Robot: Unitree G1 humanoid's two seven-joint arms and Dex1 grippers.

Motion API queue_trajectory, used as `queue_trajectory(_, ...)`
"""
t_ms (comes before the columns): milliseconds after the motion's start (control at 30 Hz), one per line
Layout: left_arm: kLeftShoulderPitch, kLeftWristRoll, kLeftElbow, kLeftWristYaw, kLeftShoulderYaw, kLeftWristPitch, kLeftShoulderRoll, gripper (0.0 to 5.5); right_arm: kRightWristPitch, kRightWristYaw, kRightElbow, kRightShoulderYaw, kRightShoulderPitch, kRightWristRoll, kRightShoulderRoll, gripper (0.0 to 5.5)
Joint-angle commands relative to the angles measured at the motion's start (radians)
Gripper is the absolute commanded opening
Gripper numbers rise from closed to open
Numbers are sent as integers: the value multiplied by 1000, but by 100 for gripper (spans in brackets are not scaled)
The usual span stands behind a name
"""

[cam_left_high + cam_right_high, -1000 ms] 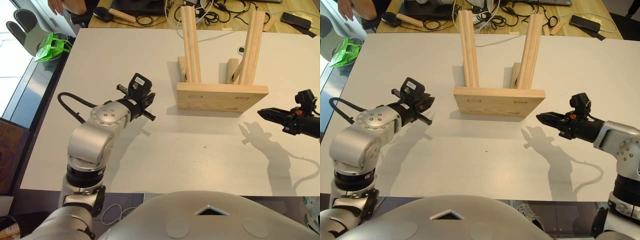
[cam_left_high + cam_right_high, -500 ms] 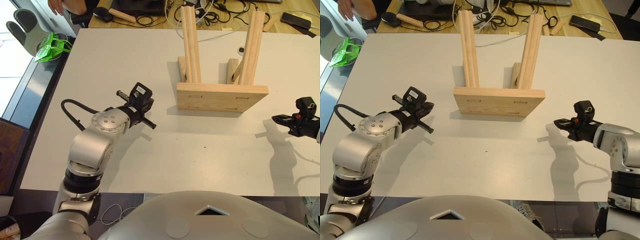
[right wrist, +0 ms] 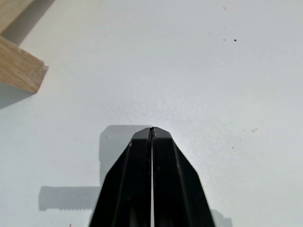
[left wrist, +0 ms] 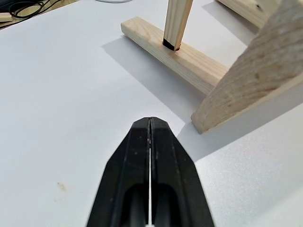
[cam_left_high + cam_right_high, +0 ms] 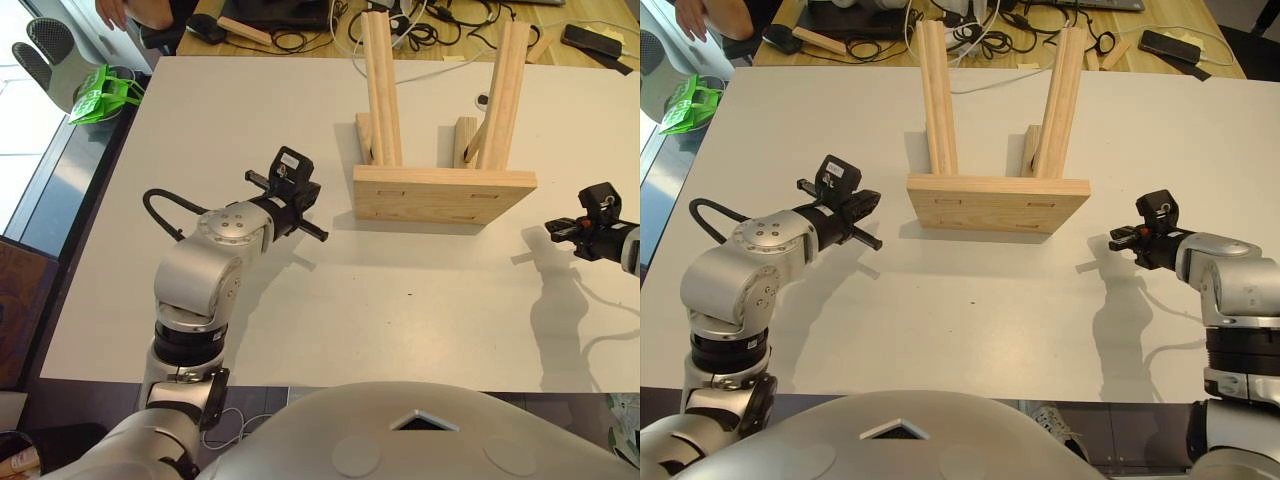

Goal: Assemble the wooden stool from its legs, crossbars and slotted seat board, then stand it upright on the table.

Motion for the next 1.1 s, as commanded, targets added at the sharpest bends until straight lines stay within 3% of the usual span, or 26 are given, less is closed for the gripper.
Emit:
queue_trajectory(33, 27, 7, -3, 13, -14, -4, -9, 1, -21, 9, 2, 12, -5, -20, -1, 0)
queue_trajectory(533, -11, 73, 181, 146, -40, -94, -198, 1, 68, -5, 136, 72, -176, -45, 58, 0)
queue_trajectory(1100, -16, 90, 332, 81, -136, -108, -193, 1, 58, -17, 140, 53, -171, -59, 93, 0)
